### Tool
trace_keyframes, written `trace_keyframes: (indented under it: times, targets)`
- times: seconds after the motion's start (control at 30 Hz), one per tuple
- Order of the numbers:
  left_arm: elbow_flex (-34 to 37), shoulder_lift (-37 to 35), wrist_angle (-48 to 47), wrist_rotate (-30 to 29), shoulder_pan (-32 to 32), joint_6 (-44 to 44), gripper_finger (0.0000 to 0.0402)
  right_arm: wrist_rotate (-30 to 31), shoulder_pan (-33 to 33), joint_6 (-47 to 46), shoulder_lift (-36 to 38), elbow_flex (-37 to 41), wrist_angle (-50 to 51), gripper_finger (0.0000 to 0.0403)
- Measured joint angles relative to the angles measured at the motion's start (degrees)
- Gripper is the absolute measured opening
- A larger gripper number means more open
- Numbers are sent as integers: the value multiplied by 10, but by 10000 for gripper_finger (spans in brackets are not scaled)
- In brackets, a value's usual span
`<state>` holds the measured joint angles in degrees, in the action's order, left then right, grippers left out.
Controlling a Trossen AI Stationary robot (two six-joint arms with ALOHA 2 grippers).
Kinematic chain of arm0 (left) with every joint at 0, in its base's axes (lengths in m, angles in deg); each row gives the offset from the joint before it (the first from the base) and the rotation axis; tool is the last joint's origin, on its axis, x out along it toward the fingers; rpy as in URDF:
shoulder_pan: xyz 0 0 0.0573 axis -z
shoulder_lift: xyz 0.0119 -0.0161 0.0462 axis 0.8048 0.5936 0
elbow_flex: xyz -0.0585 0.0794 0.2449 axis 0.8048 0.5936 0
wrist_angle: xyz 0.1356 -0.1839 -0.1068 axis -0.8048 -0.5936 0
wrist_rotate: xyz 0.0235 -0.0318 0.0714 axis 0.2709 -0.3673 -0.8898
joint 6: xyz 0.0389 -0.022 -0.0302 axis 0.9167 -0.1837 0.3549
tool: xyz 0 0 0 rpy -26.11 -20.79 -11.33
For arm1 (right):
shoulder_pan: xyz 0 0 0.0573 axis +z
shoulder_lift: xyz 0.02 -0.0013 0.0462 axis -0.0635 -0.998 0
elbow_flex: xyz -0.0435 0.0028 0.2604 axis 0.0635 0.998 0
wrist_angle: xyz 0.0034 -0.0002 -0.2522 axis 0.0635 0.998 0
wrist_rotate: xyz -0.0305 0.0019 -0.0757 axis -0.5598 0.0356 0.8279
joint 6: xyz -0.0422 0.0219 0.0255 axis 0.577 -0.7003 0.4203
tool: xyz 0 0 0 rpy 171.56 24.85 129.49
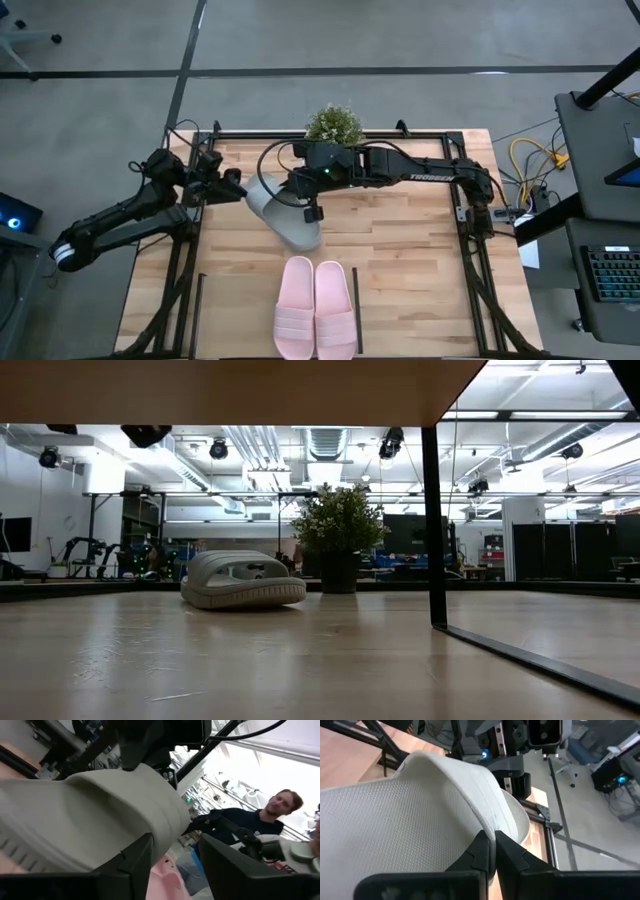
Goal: Pick and place slides into the shelf
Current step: Put the top gray slipper on the shelf
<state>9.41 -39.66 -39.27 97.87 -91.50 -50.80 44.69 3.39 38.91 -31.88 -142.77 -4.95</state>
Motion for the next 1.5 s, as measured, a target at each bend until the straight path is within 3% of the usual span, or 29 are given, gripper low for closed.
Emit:
trace_keyframes:
  times: [0.2,0.6,0.77,0.97,1.07,1.3,1.5]
  targets:
    - [0,11,-1,-44,0,46,148,8,0,-34,25,0,29,9]
    - [-29,11,-3,-196,0,189,148,79,0,-106,51,1,89,9]
    - [-72,13,-2,-253,0,247,148,104,0,-135,51,2,92,9]
    - [-154,30,-17,-276,0,319,148,120,-9,-169,51,1,94,9]
    - [-211,39,-97,-311,0,387,148,121,-12,-174,51,1,92,8]
    - [-361,70,-411,-399,0,566,148,136,-14,-187,51,1,80,8]
    - [-443,90,-515,-415,0,612,148,135,-30,-190,51,5,36,8]
